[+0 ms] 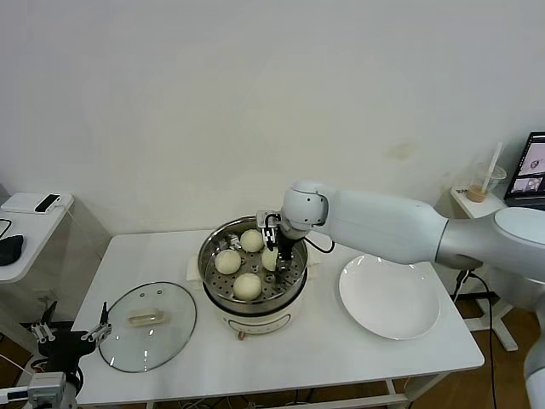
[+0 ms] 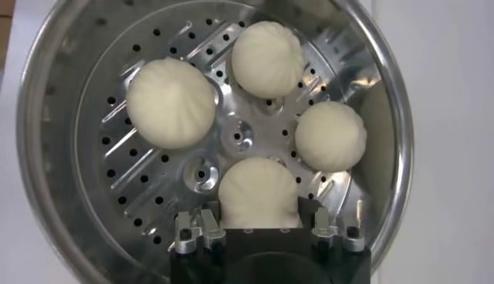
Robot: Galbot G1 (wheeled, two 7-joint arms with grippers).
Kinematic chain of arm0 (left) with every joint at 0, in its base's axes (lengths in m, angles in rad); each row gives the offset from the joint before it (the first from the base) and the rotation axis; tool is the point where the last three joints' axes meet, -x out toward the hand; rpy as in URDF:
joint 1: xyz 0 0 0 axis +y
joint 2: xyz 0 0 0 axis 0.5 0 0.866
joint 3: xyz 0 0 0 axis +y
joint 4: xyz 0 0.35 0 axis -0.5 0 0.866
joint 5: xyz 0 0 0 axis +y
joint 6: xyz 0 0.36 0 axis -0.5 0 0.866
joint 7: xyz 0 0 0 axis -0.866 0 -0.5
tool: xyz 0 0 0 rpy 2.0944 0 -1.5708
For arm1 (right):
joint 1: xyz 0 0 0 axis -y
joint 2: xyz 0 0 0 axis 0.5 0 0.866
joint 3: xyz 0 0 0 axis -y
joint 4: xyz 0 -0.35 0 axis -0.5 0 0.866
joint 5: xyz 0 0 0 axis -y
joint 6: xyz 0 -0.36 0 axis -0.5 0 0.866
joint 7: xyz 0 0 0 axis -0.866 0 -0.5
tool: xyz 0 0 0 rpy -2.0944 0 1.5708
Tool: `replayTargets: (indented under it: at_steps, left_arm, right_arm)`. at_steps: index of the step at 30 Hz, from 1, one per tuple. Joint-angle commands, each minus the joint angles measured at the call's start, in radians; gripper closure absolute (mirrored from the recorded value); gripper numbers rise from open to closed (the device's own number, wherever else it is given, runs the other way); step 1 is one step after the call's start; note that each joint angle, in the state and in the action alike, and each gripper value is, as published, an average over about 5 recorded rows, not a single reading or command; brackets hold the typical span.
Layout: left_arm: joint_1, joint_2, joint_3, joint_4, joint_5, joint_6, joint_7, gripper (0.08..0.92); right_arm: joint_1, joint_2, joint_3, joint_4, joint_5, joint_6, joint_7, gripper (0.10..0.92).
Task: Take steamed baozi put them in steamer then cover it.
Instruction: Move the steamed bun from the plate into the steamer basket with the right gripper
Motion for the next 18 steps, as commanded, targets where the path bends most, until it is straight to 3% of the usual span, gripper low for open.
replayTargets:
  at_steps: [1, 7, 12, 18]
  left_arm:
    - [0.001, 0.000, 0.000, 0.000, 0.000, 0.000, 0.000, 0.177]
    - [0.000, -0.004, 0.000, 0.000, 0.000, 0.000, -0.001, 0.177]
    - [0.001, -0.004, -0.002, 0.001, 0.000, 0.000, -0.001, 0.177]
    - [-0.002, -0.004, 0.001, 0.004, -0.001, 0.000, -0.001, 0.177]
  right_arm:
    - [-0.023, 0.012, 0.007, -0.022, -0.022, -0.005, 0.023, 0.406]
    - [-0.031, -0.006, 0.036, -0.015, -0.022, 0.002, 0.030, 0.370]
    - [-0.025, -0.053, 0.101, 0.042, 0.004, -0.006, 0.041, 0.225]
    - [-0.011, -0.185, 0.191, 0.189, 0.018, 0.029, 0.070, 0.203]
